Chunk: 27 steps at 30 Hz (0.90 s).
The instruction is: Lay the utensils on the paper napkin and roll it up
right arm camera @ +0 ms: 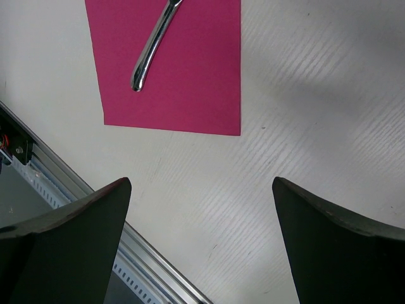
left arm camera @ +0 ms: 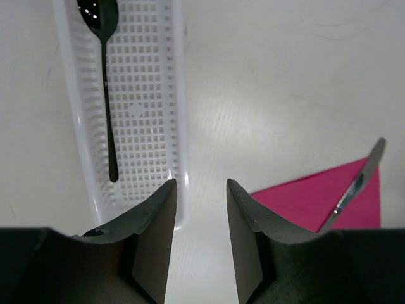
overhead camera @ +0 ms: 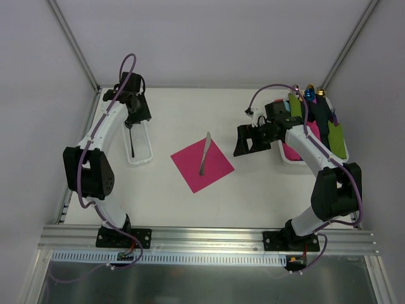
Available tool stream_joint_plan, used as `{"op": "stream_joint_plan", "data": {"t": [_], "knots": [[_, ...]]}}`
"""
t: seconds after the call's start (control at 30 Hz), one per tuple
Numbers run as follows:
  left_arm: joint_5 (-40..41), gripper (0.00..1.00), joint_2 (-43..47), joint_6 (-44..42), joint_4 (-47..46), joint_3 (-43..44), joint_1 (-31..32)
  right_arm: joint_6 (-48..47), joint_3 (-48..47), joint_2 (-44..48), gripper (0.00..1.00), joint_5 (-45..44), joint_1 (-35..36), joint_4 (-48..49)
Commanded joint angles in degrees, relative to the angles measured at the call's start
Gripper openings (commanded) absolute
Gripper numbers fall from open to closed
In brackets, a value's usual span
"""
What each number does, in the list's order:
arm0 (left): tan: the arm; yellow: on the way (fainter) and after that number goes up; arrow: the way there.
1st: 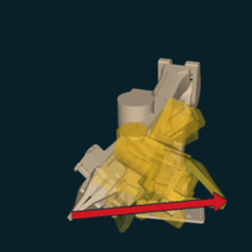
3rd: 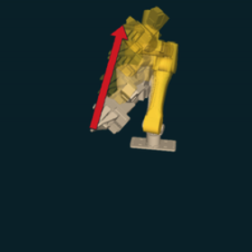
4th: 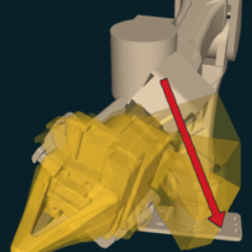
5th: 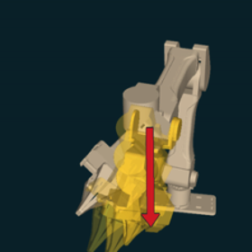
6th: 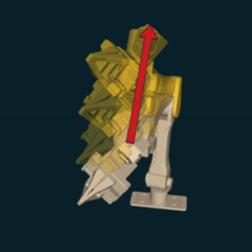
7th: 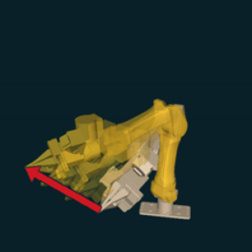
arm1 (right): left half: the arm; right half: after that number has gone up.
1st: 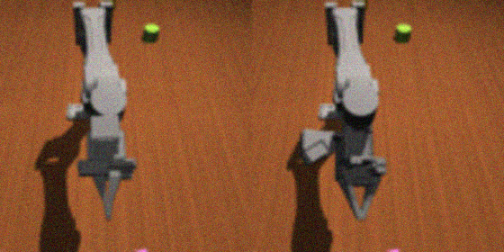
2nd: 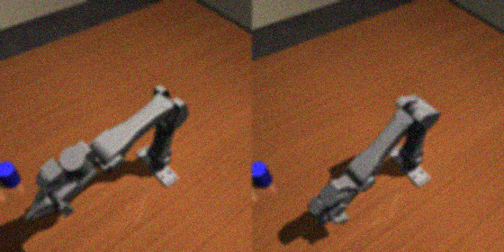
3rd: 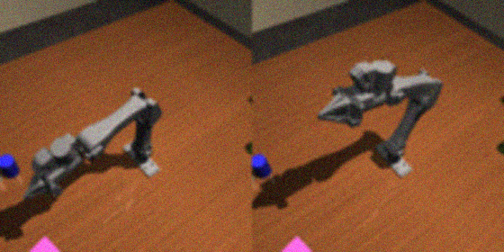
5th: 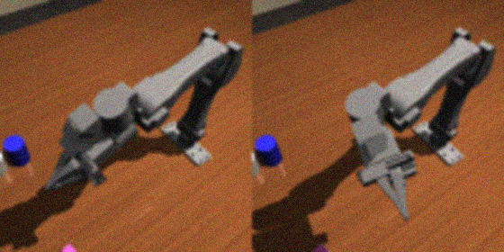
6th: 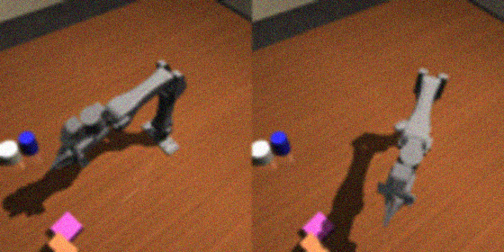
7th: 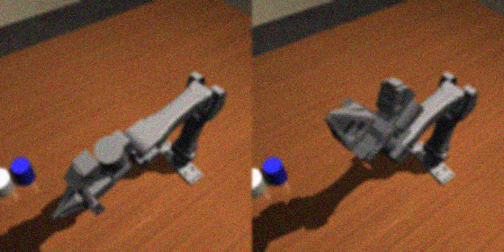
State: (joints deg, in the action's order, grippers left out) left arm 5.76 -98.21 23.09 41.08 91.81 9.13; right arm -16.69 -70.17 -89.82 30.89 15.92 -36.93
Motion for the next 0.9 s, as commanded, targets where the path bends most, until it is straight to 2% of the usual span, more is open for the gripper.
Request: {"op": "stream_joint_plan", "data": {"t": [0.0, 0.27, 0.5, 0.87], "knots": [[4.4, 0.37, -4.0, -3.0, 2.4, 0.4, -2.5, 0.2, -1.9, 1.1, 0.99, 1.3, -0.4, -0.7], [10.1, 0.36, -15.0, -3.5, 3.6, 6.7, -4.5, 0.1, -1.9, 0.5, 0.99, 1.4, -0.4, -0.7], [14.9, 0.38, -20.0, -4.5, 3.9, 8.2, -4.9, -0.2, -1.9, -0.3, 0.99, 1.0, -0.6, -0.8], [12.3, 0.39, -23.4, -4.6, 3.7, 8.6, -7.4, -0.4, -1.9, -0.4, 0.99, 1.2, -1.1, -1.0]]}}
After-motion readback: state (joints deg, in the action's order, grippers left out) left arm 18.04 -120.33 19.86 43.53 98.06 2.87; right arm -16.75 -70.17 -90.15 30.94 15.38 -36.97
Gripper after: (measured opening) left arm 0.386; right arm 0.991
